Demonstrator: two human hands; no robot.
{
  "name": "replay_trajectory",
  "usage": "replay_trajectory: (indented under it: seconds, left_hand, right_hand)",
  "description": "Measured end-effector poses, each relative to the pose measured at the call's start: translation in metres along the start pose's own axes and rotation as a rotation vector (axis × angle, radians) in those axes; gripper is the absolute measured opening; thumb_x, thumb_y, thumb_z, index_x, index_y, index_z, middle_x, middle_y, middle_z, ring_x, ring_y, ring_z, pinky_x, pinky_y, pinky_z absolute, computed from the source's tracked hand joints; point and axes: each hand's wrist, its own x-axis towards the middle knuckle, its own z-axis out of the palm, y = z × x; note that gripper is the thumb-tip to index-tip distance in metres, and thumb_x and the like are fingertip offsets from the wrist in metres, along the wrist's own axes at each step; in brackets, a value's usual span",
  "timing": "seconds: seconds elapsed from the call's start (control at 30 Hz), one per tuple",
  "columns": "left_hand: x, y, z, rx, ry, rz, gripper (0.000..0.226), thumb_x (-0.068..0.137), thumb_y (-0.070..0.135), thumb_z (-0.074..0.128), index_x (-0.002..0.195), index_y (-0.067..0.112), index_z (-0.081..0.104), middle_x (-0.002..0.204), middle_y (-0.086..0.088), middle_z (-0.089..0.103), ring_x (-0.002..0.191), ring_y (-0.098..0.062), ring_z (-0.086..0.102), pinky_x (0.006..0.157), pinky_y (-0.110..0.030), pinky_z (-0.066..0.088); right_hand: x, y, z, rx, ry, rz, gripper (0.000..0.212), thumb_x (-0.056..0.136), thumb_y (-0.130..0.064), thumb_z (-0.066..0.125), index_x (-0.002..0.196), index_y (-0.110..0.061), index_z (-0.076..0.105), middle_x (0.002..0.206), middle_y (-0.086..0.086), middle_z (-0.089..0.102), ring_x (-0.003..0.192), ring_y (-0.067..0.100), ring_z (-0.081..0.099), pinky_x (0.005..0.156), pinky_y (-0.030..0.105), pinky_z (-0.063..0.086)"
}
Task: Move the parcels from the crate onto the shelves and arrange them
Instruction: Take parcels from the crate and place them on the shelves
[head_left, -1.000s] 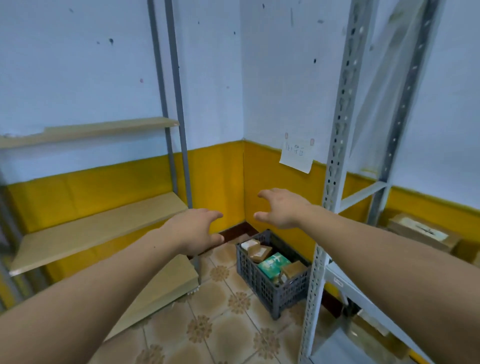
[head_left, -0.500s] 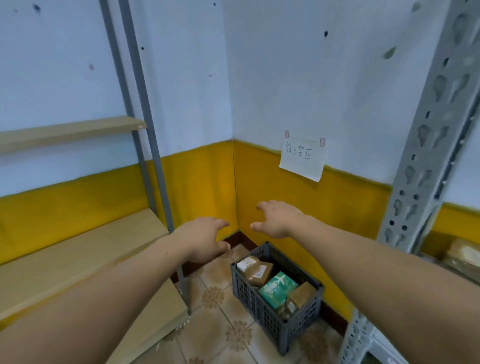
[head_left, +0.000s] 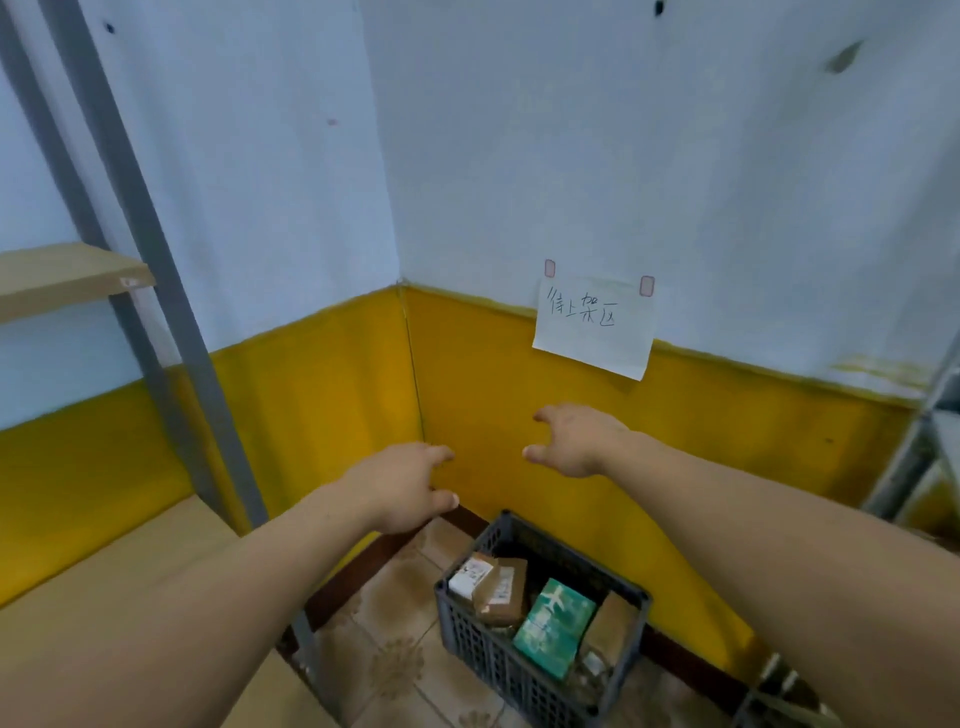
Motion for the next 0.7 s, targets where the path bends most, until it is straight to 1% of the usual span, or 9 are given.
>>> replay_trajectory:
  seconds: [0.17, 0.3, 0.37, 0.47, 0.5, 0.57, 0.6, 0.63, 0.7]
  left_hand:
    - [0.065, -0.039, 0.025, -0.021, -0.139, 0.137, 0.066, 0.097, 0.048, 0.050, 0.153, 0.025, 0.024, 0.156, -0.002, 0.030, 0.140, -0.024, 0.034, 0.110, -0.038, 0.036]
    - [0.111, -0.047, 0.053, -0.048, -0.238, 0.177, 0.064, 0.098, 0.046, 0.049, 0.153, 0.024, 0.024, 0.157, -0.002, 0.030, 0.138, -0.023, 0.037, 0.109, -0.036, 0.037]
    - [0.134, -0.048, 0.074, -0.069, -0.306, 0.208, 0.063, 0.097, 0.048, 0.049, 0.151, 0.024, 0.028, 0.154, -0.002, 0.035, 0.132, -0.022, 0.044, 0.104, -0.035, 0.041]
    - [0.176, -0.054, 0.118, -0.122, -0.411, 0.215, 0.059, 0.087, 0.058, 0.052, 0.141, 0.035, 0.043, 0.142, 0.004, 0.051, 0.111, -0.011, 0.058, 0.093, -0.035, 0.050]
    - [0.189, -0.054, 0.132, -0.123, -0.442, 0.214, 0.059, 0.087, 0.057, 0.053, 0.141, 0.036, 0.043, 0.142, 0.005, 0.051, 0.113, -0.011, 0.057, 0.095, -0.034, 0.049]
    - [0.209, -0.050, 0.151, -0.096, -0.506, 0.202, 0.062, 0.092, 0.050, 0.054, 0.148, 0.029, 0.037, 0.146, 0.003, 0.047, 0.123, -0.016, 0.051, 0.100, -0.031, 0.044]
    - [0.217, -0.049, 0.159, -0.083, -0.536, 0.191, 0.062, 0.094, 0.048, 0.053, 0.149, 0.026, 0.035, 0.144, 0.001, 0.048, 0.120, -0.017, 0.052, 0.096, -0.029, 0.045]
    - [0.227, -0.048, 0.168, -0.069, -0.559, 0.178, 0.060, 0.094, 0.048, 0.053, 0.148, 0.026, 0.037, 0.141, 0.001, 0.051, 0.114, -0.016, 0.054, 0.088, -0.026, 0.046]
    - [0.247, -0.047, 0.188, -0.064, -0.604, 0.153, 0.055, 0.096, 0.047, 0.051, 0.145, 0.027, 0.040, 0.138, 0.000, 0.051, 0.103, -0.013, 0.052, 0.073, -0.019, 0.039]
  right_hand:
    - [0.035, -0.006, 0.032, 0.059, -0.080, 0.139, 0.071, 0.099, -0.055, 0.048, 0.156, -0.020, 0.025, 0.159, 0.010, 0.031, 0.142, 0.032, 0.035, 0.110, 0.044, 0.036]
    - [0.044, 0.011, 0.068, 0.090, -0.174, 0.257, 0.072, 0.099, -0.056, 0.047, 0.157, -0.020, 0.023, 0.161, 0.009, 0.027, 0.144, 0.031, 0.032, 0.112, 0.043, 0.034]
    - [0.047, 0.026, 0.088, 0.117, -0.212, 0.330, 0.073, 0.099, -0.058, 0.046, 0.157, -0.020, 0.023, 0.162, 0.010, 0.026, 0.145, 0.031, 0.030, 0.113, 0.044, 0.033]
    - [0.054, 0.051, 0.121, 0.189, -0.282, 0.419, 0.071, 0.100, -0.055, 0.045, 0.156, -0.017, 0.024, 0.160, 0.011, 0.030, 0.143, 0.030, 0.033, 0.112, 0.041, 0.035]
    - [0.058, 0.060, 0.134, 0.209, -0.306, 0.439, 0.068, 0.101, -0.053, 0.045, 0.155, -0.016, 0.027, 0.157, 0.012, 0.034, 0.140, 0.030, 0.037, 0.110, 0.040, 0.037]
    - [0.068, 0.077, 0.158, 0.237, -0.332, 0.493, 0.064, 0.100, -0.053, 0.046, 0.152, -0.017, 0.032, 0.151, 0.011, 0.042, 0.134, 0.029, 0.044, 0.106, 0.039, 0.041]
    - [0.073, 0.085, 0.170, 0.259, -0.350, 0.521, 0.064, 0.101, -0.053, 0.046, 0.151, -0.016, 0.033, 0.151, 0.011, 0.043, 0.133, 0.029, 0.045, 0.106, 0.040, 0.042]
    - [0.080, 0.094, 0.182, 0.292, -0.375, 0.546, 0.064, 0.101, -0.052, 0.046, 0.151, -0.015, 0.032, 0.150, 0.012, 0.042, 0.132, 0.030, 0.045, 0.106, 0.041, 0.042]
    - [0.095, 0.108, 0.205, 0.361, -0.423, 0.581, 0.066, 0.102, -0.051, 0.045, 0.153, -0.013, 0.028, 0.150, 0.013, 0.043, 0.131, 0.031, 0.047, 0.105, 0.043, 0.043]
